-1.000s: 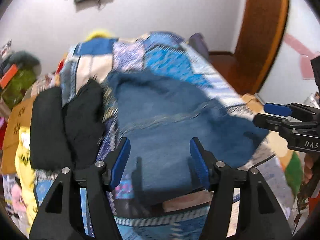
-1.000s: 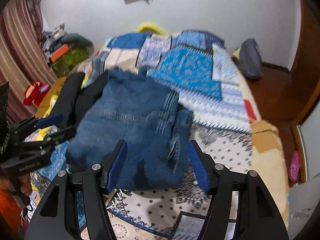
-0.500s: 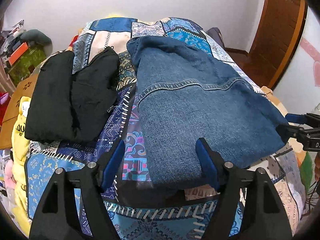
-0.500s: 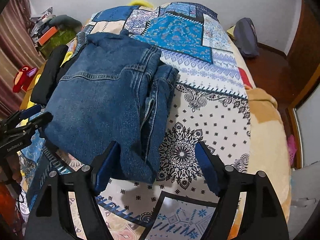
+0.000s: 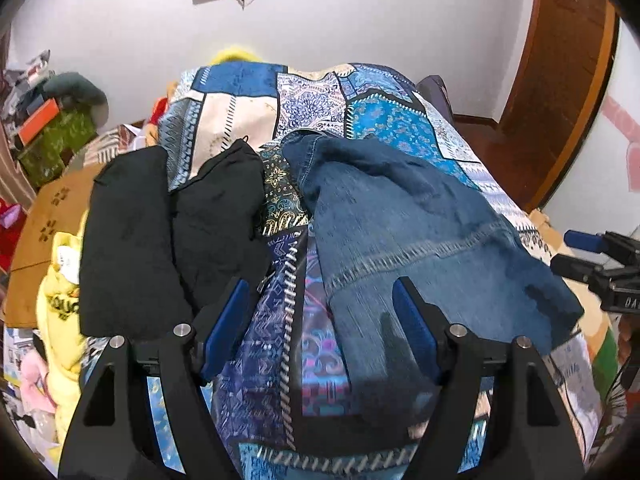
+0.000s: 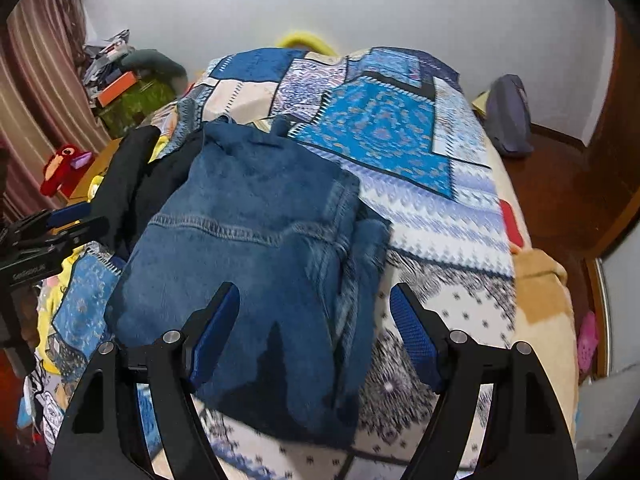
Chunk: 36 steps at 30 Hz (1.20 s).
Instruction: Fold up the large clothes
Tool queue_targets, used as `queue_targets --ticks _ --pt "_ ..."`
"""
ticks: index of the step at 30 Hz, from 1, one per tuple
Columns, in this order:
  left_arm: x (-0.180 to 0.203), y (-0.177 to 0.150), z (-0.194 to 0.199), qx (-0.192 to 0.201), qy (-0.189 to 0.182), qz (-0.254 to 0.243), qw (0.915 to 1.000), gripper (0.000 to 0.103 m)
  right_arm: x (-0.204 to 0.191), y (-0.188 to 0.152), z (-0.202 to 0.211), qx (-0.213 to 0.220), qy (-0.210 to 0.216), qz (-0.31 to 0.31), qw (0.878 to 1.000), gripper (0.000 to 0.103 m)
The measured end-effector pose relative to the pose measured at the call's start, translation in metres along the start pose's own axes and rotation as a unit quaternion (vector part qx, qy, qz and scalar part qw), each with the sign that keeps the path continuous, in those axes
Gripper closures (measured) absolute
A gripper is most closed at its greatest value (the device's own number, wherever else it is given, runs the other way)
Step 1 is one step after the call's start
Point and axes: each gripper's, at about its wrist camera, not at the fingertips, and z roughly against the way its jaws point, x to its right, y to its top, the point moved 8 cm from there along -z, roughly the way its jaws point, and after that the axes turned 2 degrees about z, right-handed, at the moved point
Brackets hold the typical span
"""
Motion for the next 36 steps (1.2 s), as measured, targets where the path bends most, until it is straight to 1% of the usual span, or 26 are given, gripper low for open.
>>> queue_targets --ticks 3,5,7,9,11,12,13,14,16,19,20,21,22,23,25,27,29,30,31,32,34,35,36 --pt "0.003 0.002 -0.023 -0.016 -0.014 -0.006 0.9998 0.030 0.000 0.003 -0.020 -0.011 0.003 0.005 1.000 0.029" --pt "0.009 -0.001 -0.039 -0.036 -0.032 -0.007 0.9988 0.030 0.005 -0.001 -0.039 -0.037 0.015 -0.002 0.999 0.029" --pt "0.014 -0.005 -0.056 -0.063 -0.061 -0.001 0.9961 0.030 0.012 -0.007 -0.055 -0.062 0.029 -0.015 0.998 0.029" --pt "0.017 -0.008 -0.068 -0.077 -0.083 0.009 0.9936 0.029 0.022 -0.012 -0.068 -0.086 0.045 -0.031 0.995 0.029" --pt "0.018 -0.008 -0.077 -0.086 -0.097 0.016 0.9914 0.029 0.030 -0.016 -0.077 -0.104 0.094 -0.059 0.988 0.028" --pt "0.019 -0.007 -0.082 -0.092 -0.110 0.019 0.9895 0.029 0.033 -0.017 -0.080 -0.110 0.111 -0.070 0.985 0.028" --pt "0.020 -0.007 -0.085 -0.097 -0.121 0.024 0.9876 0.029 0.037 -0.018 -0.083 -0.117 0.129 -0.085 0.981 0.025" --pt "0.021 -0.006 -0.090 -0.106 -0.134 0.031 0.9848 0.028 0.042 -0.019 -0.088 -0.124 0.143 -0.097 0.977 0.021" --pt "0.021 -0.007 -0.099 -0.123 -0.158 0.048 0.9785 0.025 0.046 -0.022 -0.096 -0.136 0.164 -0.112 0.971 0.019" --pt "0.022 -0.010 -0.112 -0.154 -0.204 0.080 0.9634 0.025 0.047 -0.024 -0.109 -0.149 0.204 -0.139 0.957 0.018" --pt "0.023 -0.011 -0.116 -0.163 -0.215 0.084 0.9592 0.025 0.046 -0.024 -0.112 -0.149 0.214 -0.147 0.954 0.016" --pt "0.023 -0.012 -0.120 -0.174 -0.224 0.092 0.9545 0.023 0.046 -0.023 -0.113 -0.146 0.222 -0.152 0.952 0.014" --pt "0.022 -0.012 -0.123 -0.182 -0.234 0.103 0.9494 0.022 0.046 -0.021 -0.114 -0.143 0.225 -0.154 0.951 0.014" --pt "0.022 -0.012 -0.125 -0.188 -0.239 0.108 0.9465 0.021 0.044 -0.020 -0.114 -0.141 0.225 -0.151 0.952 0.014" --pt "0.024 -0.010 -0.127 -0.192 -0.244 0.107 0.9445 0.021 0.041 -0.017 -0.114 -0.133 0.224 -0.142 0.955 0.015" --pt "0.028 -0.008 -0.128 -0.191 -0.243 0.101 0.9454 0.021 0.039 -0.015 -0.113 -0.127 0.224 -0.137 0.957 0.017" --pt "0.031 -0.006 -0.131 -0.192 -0.244 0.105 0.9447 0.021 0.037 -0.015 -0.109 -0.120 0.230 -0.132 0.957 0.029" --pt "0.032 -0.005 -0.132 -0.191 -0.244 0.110 0.9444 0.021 0.036 -0.015 -0.107 -0.118 0.236 -0.135 0.955 0.033" --pt "0.034 -0.003 -0.135 -0.190 -0.244 0.116 0.9439 0.023 0.036 -0.015 -0.105 -0.118 0.241 -0.140 0.953 0.038" --pt "0.035 -0.003 -0.135 -0.189 -0.244 0.118 0.9438 0.025 0.036 -0.015 -0.103 -0.117 0.244 -0.146 0.952 0.042" --pt "0.037 -0.001 -0.131 -0.182 -0.238 0.115 0.9471 0.036 0.037 -0.012 -0.100 -0.115 0.245 -0.157 0.950 0.053" --pt "0.038 0.000 -0.128 -0.177 -0.235 0.112 0.9491 0.039 0.038 -0.011 -0.097 -0.114 0.245 -0.160 0.949 0.058" --pt "0.037 0.001 -0.124 -0.174 -0.232 0.110 0.9507 0.046 0.038 -0.009 -0.092 -0.112 0.244 -0.161 0.950 0.060"
